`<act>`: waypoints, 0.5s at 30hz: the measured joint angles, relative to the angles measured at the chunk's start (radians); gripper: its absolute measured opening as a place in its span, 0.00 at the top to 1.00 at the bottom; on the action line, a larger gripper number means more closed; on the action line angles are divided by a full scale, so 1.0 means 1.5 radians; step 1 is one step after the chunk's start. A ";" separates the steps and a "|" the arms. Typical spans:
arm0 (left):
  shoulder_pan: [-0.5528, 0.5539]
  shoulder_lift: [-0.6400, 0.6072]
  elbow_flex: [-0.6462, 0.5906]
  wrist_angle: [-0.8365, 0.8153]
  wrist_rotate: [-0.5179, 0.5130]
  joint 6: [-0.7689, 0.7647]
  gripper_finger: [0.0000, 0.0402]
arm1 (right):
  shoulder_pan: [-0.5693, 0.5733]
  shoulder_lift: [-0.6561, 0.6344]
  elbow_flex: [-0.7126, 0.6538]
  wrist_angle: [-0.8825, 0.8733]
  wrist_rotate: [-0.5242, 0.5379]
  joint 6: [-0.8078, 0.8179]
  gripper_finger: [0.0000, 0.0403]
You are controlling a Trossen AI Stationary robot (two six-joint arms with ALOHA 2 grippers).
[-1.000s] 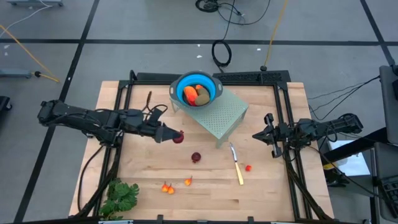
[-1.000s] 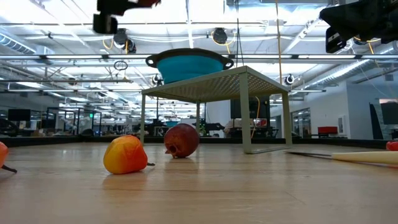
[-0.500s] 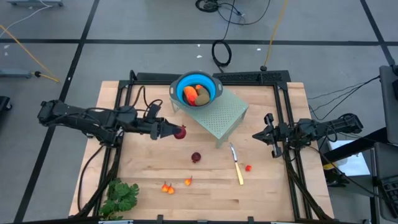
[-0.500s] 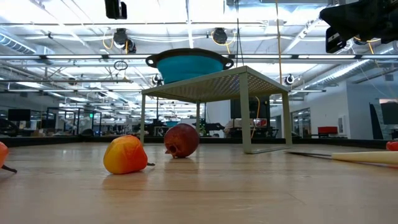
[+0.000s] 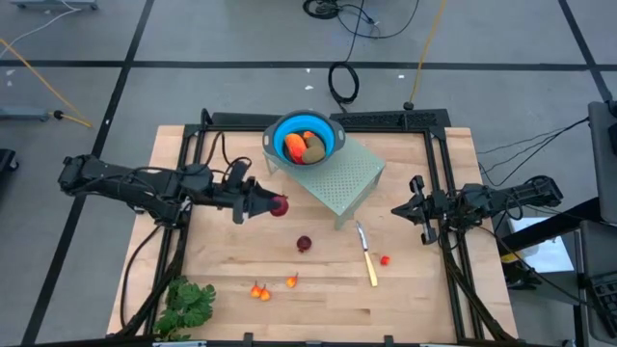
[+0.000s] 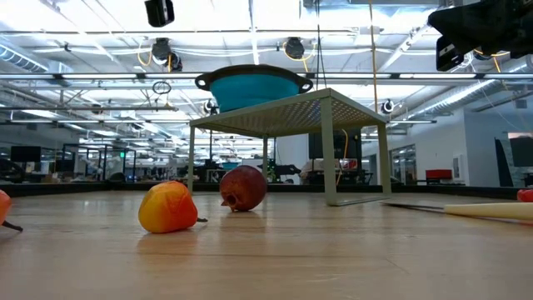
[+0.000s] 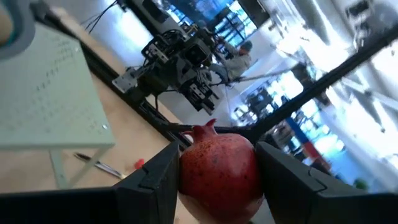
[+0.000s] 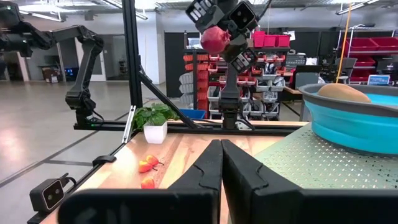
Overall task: Pick & Place Fruit
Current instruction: Put the pomegranate into the blue strainer bowl on the shelf
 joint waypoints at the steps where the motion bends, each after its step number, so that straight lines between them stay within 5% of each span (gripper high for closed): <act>1: 0.000 0.000 0.000 0.000 0.004 0.023 0.54 | 0.000 0.000 0.000 0.000 0.000 0.000 1.00; 15: 0.000 0.000 0.000 -0.002 0.006 0.308 0.54 | 0.000 0.000 0.000 0.000 0.000 0.000 1.00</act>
